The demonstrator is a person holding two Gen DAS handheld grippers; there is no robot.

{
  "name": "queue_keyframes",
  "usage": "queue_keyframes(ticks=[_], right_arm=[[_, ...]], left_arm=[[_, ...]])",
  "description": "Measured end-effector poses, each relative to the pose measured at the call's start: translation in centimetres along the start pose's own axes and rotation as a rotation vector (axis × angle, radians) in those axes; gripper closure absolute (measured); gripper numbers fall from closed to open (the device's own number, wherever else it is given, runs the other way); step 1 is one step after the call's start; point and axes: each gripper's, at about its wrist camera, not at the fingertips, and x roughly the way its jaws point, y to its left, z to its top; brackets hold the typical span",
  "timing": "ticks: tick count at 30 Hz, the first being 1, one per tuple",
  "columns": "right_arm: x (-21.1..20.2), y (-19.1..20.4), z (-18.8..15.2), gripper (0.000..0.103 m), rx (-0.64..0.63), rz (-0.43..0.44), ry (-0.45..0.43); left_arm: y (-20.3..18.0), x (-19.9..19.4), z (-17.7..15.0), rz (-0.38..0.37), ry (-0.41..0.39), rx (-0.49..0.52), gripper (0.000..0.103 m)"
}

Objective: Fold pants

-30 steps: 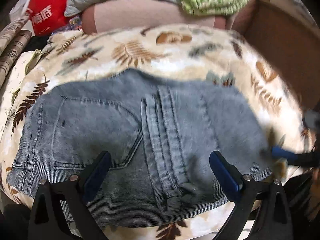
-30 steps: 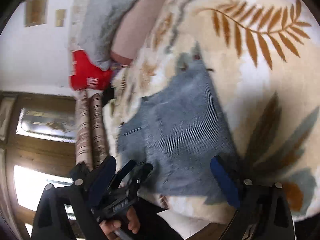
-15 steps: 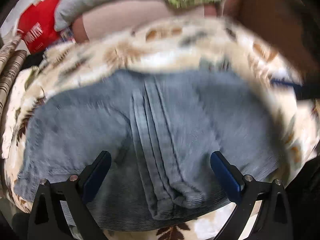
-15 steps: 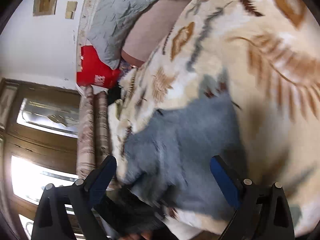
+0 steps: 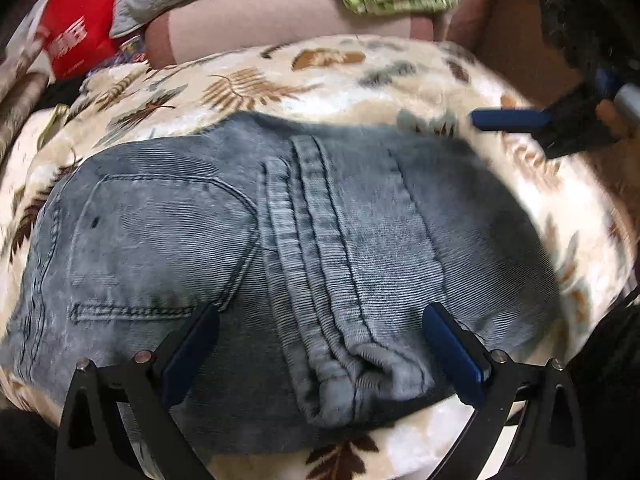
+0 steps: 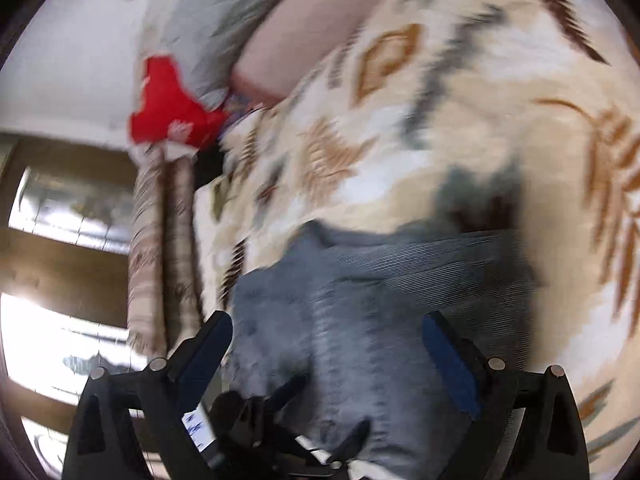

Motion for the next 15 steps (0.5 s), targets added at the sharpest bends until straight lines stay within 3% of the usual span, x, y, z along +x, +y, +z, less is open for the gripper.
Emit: queue_keyframes(ticks=[3,6,7,11,15], right_arm=[[2.7,0.3,-0.5,0.006,-0.017,0.018,0.043],[7.1,-3.7,-1.2,0.006,0.091,-0.034,0.125],[6.8,-3.9,-1.5,0.006,0.092,-0.019,0.081],[3.8,-1.2,-3.0,0.006,0.057,0.038,0.055],[1.4,1.9,-6.8,0.006,-0.085,-0.047,0.011]], left_arm=[[2.1,-2.4,-0.5,0.001,-0.077,-0.057,0.002],[5.3,-4.4,-0.9,0.028,-0.121,-0.161,0.002],[6.4,-4.9,-1.1,0.026,-0.128,-0.198,0.002],[10.8,-6.3,-2.2,0.053,-0.154,-0.361,0.002],[13.4,-7.2,-2.9,0.066,-0.178,-0.475,0.002]])
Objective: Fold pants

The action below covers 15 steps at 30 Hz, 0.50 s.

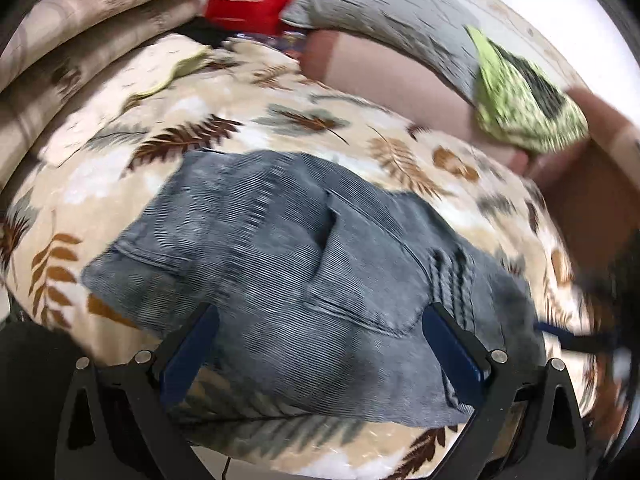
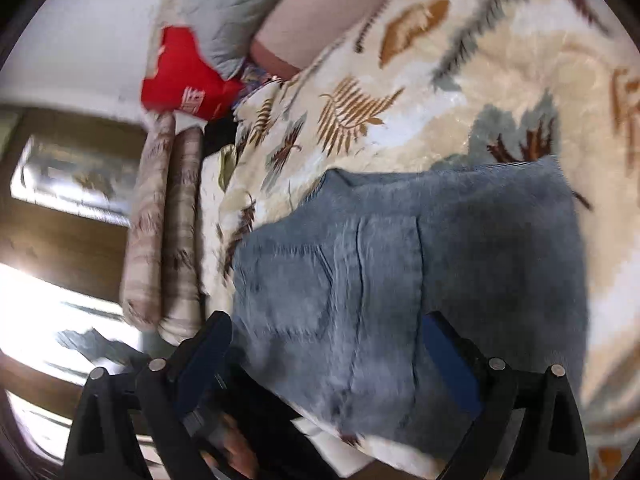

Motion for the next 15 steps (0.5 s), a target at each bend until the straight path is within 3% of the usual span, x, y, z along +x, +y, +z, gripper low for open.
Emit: queue_keyframes(ticks=[3,4,5,7,9,11,15], right_arm=[[0.1,1.9,-3.7,0.008,-0.153,-0.103,0.024],[0.3,2.9,-5.1,0.012,-0.219,-0.143,0.018],[0.6,3.6,-6.1,0.027,-0.270,-0.164,0.022],[1.0,4.2,-7.8,0.035,-0.334,-0.213,0.022],[2.0,4.7,-8.8,0.050,-0.398,-0.258,0.020],[2.7,5.1,-9.3,0.052,-0.448,-0.311,0.011],[5.4,4.2,-9.2,0.072,-0.472,-0.355,0.061]], left_arm=[[0.4,0.1,0.3,0.016,-0.007,-0.011,0.002],[0.4,0.1,0.2,0.014,-0.002,-0.008,0.002],[0.2,0.0,0.0,0.014,0.000,-0.004,0.002],[0.1,-0.1,-0.1,0.013,-0.004,0.005,0.002],[0.1,-0.4,-0.3,0.007,-0.002,0.012,0.002],[0.2,-0.6,-0.3,0.010,-0.009,0.016,0.002],[0.4,-0.4,-0.3,0.013,0.006,0.017,0.002]])
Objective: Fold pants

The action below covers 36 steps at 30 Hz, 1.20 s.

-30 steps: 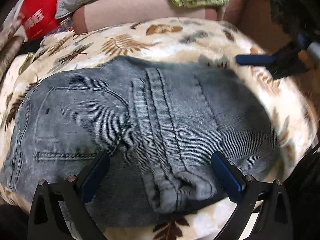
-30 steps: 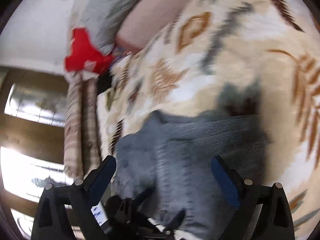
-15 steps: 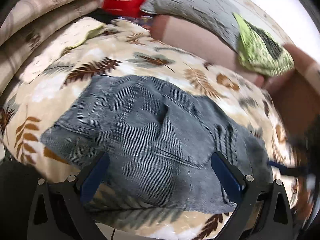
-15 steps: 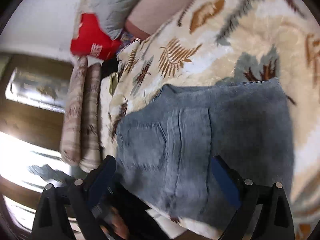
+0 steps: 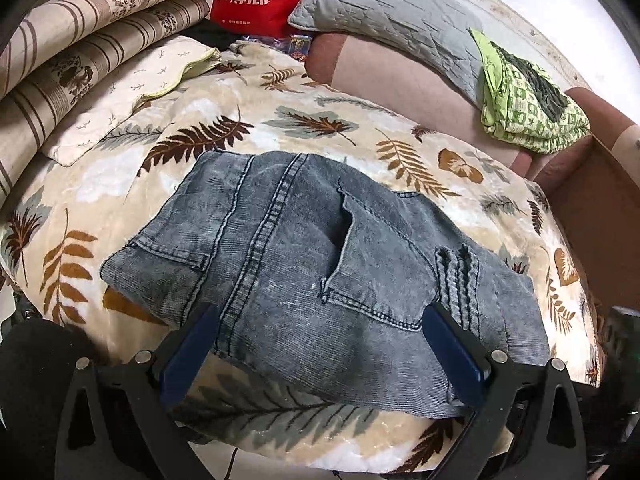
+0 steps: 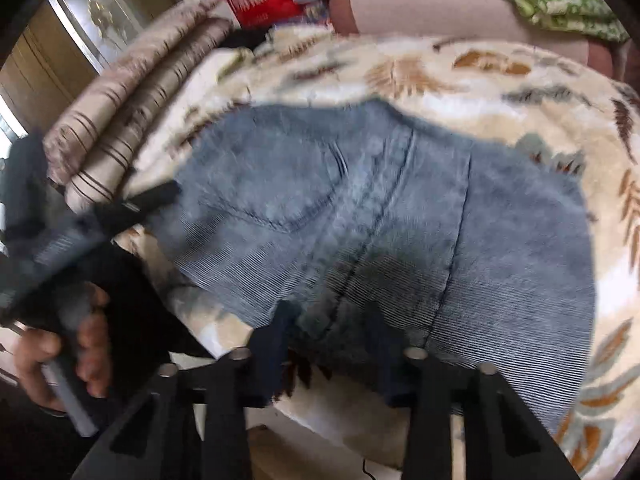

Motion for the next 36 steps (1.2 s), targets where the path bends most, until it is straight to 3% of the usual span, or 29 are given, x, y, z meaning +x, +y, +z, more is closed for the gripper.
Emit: queue_keyframes(ticks=[3,5,8,10,11,12,13,16,19,21,23,24,25,28,30,32,33,35,36], right_arm=[[-0.8,-1.1,0.1,0.083,0.092,0.102,-0.039],[-2.0,-0.8,0.2,0.082,0.090,0.137,-0.089],[0.9,-1.5,-0.7,0.077,0.114,0.141,-0.021],[0.8,-2.9,-1.3,0.076,0.183,0.208,-0.071],[0.3,-3.3,-1.3,0.063,0.213,0.245,-0.069],[-0.2,-3.6,-1.2,0.040,0.232,0.293,-0.070],[-0.9,-4.0,-1.1,0.034,0.254,0.328,-0.081],[-3.7,-6.2,-0.9,0.034,0.321,0.383,-0.146],[-6.2,-10.9,-0.5,0.034,0.454,0.396,-0.228],[-6.8,-14.3,-1.3,0.034,0.580,0.479,-0.267],[-5.8,-15.6,-2.2,0.033,0.618,0.537,-0.235],[-4.6,-15.9,-2.8,0.032,0.633,0.527,-0.184],[-2.7,-16.6,-3.5,0.033,0.682,0.448,-0.102],[-3.1,-17.2,-3.7,0.035,0.702,0.471,-0.123],[-4.9,-16.6,-3.0,0.034,0.652,0.457,-0.188],[-5.4,-15.7,-2.5,0.031,0.605,0.477,-0.210],[-5.4,-15.5,-2.7,0.027,0.595,0.468,-0.209],[-3.9,-16.0,-2.9,0.026,0.622,0.361,-0.140],[-3.0,-16.3,-3.1,0.027,0.646,0.360,-0.122]], left_arm=[[0.3,-0.2,0.0,0.015,-0.014,-0.004,0.002],[0.5,0.0,0.1,0.012,-0.009,-0.023,0.002],[-0.6,0.3,0.3,-0.006,0.008,-0.007,0.002],[-2.1,0.0,0.5,-0.026,0.003,0.046,0.002],[-3.0,-0.1,0.5,-0.030,-0.004,0.067,0.002],[-4.0,-0.3,0.6,-0.040,-0.007,0.085,0.002],[-5.1,-0.3,0.8,-0.061,-0.003,0.103,0.002],[-8.4,-0.4,0.7,-0.109,-0.004,0.176,0.002],[-11.5,0.5,-0.1,-0.147,0.023,0.269,0.002],[-13.0,2.0,-1.0,-0.139,0.065,0.315,0.002],[-14.0,4.5,-2.3,-0.107,0.146,0.361,0.002],[-14.2,6.0,-3.0,-0.072,0.198,0.384,0.002],[-14.4,7.6,-3.8,-0.030,0.253,0.415,0.002],[-14.9,7.1,-4.7,-0.004,0.191,0.492,0.001],[-14.5,6.5,-4.1,-0.052,0.205,0.457,0.001],[-13.7,5.5,-3.5,-0.064,0.165,0.426,0.001],[-13.0,4.8,-3.1,-0.065,0.139,0.405,0.001],[-10.7,3.6,-2.2,-0.071,0.103,0.343,0.001],[-9.0,2.7,-1.6,-0.078,0.083,0.294,0.001]])
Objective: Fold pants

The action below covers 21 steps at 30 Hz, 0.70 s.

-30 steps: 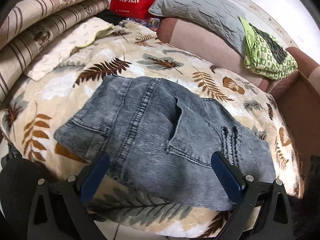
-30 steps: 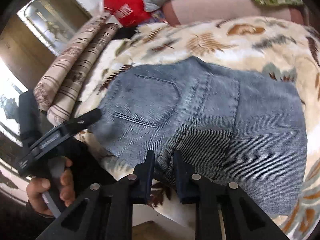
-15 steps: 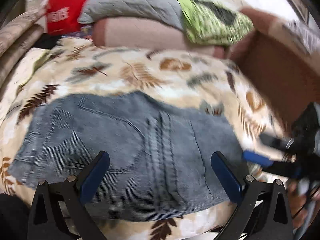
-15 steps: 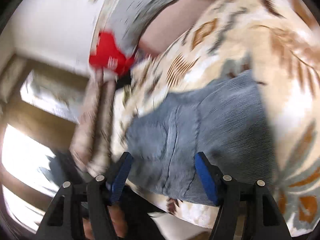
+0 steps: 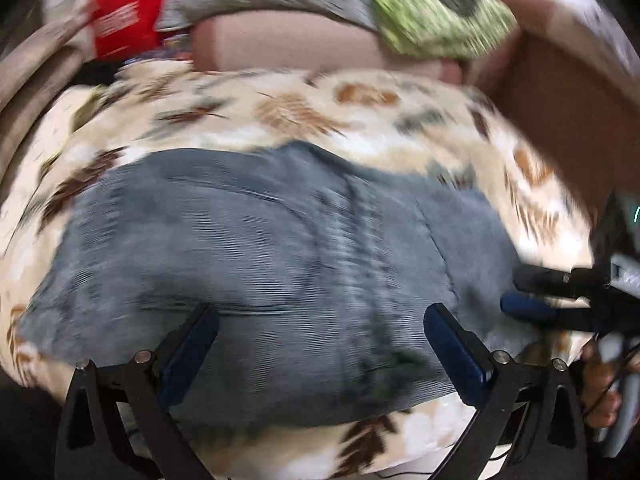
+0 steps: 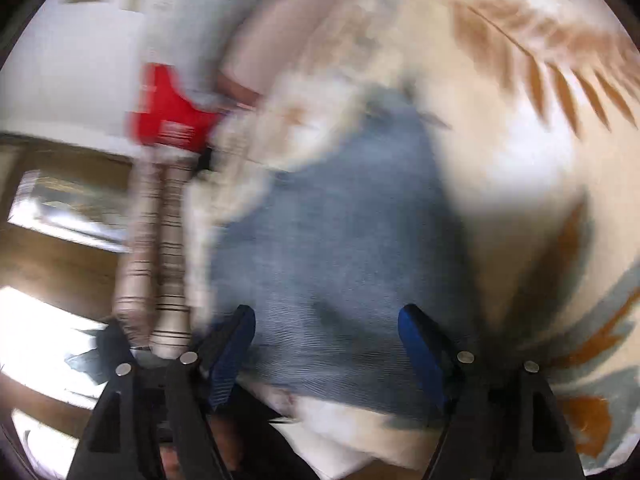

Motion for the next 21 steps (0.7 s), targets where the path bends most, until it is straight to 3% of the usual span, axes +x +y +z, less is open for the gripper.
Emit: queue_keyframes(ticks=[3,6,9,11,16,21], right_arm=[[-0.8,2.0,0.1,0.026,-0.052,-0.009,-0.022],[-1.1,5.9,0.0,0.026,-0.151,-0.014,-0.045],[1.0,9.8,-0.7,0.026,-0.230,0.012,0.010],[3.3,12.0,-1.5,0.026,-0.267,0.027,0.067],[9.7,14.9,-2.1,0.026,-0.315,0.014,0.206],[14.5,15.9,-2.2,0.026,-0.297,-0.010,0.277]], left_arm=[[6.0,-2.8,-0.4,0.004,-0.074,-0.189,0.001],[12.9,-5.0,-1.8,-0.022,-0.136,-0.474,0.001],[17.8,-5.4,-3.8,-0.058,-0.166,-0.721,0.001],[20.0,-4.7,-5.0,-0.099,-0.146,-0.838,0.001],[22.3,-1.4,-6.0,-0.237,-0.072,-0.964,0.001],[23.3,1.1,-4.3,-0.255,-0.048,-0.996,0.002]])
